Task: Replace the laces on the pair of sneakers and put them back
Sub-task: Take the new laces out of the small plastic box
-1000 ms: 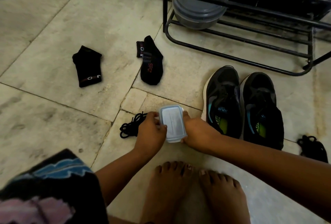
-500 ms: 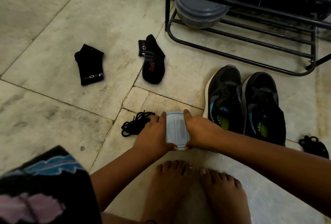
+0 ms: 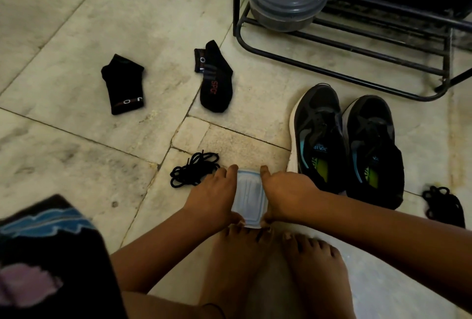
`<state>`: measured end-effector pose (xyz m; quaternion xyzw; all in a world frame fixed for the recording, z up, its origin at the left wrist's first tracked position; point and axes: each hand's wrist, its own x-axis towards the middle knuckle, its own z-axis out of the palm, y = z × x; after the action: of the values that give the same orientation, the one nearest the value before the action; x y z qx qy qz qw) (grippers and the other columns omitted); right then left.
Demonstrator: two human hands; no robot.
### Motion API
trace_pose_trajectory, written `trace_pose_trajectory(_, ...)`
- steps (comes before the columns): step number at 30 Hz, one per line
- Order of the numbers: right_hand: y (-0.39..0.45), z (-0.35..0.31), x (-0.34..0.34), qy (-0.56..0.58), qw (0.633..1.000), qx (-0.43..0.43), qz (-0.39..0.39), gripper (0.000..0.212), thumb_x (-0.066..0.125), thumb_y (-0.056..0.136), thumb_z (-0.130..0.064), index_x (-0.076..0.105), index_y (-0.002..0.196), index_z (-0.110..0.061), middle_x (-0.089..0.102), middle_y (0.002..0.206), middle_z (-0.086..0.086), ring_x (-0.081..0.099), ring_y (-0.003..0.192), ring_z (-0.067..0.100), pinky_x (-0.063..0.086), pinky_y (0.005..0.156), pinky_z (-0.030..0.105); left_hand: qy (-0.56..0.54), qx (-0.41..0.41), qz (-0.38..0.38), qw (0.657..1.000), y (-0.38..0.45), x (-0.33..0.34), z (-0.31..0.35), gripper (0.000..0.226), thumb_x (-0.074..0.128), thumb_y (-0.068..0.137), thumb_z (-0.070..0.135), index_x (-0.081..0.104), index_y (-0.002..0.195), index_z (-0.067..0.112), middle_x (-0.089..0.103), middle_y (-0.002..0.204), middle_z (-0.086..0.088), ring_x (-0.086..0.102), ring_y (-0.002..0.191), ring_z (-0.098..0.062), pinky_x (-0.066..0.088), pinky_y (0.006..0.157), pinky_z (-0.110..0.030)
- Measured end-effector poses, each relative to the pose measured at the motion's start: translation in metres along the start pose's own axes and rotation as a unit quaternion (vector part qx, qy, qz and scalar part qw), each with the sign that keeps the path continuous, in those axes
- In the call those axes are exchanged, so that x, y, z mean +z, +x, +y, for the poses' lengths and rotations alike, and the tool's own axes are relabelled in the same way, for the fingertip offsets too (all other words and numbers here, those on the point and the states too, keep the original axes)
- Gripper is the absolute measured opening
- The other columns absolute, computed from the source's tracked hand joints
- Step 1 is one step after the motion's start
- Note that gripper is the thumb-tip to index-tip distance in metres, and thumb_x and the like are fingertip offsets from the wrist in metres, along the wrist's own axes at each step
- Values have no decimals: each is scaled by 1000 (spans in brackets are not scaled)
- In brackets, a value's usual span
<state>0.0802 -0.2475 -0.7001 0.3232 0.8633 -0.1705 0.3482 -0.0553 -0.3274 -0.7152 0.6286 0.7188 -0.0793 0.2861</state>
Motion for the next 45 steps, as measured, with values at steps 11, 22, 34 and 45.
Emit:
trace_pose_trajectory(11, -6, -8, 12, 48, 998, 15, 49, 125, 72, 70, -59, -9, 149, -5, 31, 143, 14, 46, 122, 28, 45, 89, 40, 22, 11, -11, 1000, 1, -5, 5, 100, 79, 70, 43, 15, 143, 15, 44, 133, -7, 47, 121, -23, 45, 91, -33)
trace_pose_trajectory(22, -10, -14, 15, 50, 995, 36, 82, 111, 72, 68, -61, 14, 142, -4, 37, 133, 13, 49, 116, 27, 45, 86, 37, 45, 19, -7, 999, 0, -1, 6, 102, 77, 73, 39, 9, 146, 16, 42, 131, -7, 47, 117, -24, 45, 87, -32)
trace_pose_trajectory(34, -4, -14, 14, 46, 998, 30, 32, 124, 75, 71, -53, -7, 148, 1, 34, 141, 17, 49, 118, 28, 46, 84, 36, 93, -8, -26, 995, 0, 8, 13, 102, 68, 84, 35, -6, 150, 9, 43, 135, -10, 44, 122, -23, 43, 84, -28)
trace_pose_trajectory(45, 3, -18, 9, 78, 996, 37, -16, 129, 84, 65, -38, -7, 146, 5, 32, 140, 21, 47, 122, 33, 45, 91, 37, -13, -17, -116, 993, -2, 17, 8, 107, 66, 87, 28, -22, 146, 10, 48, 131, -14, 54, 111, -24, 43, 82, -29)
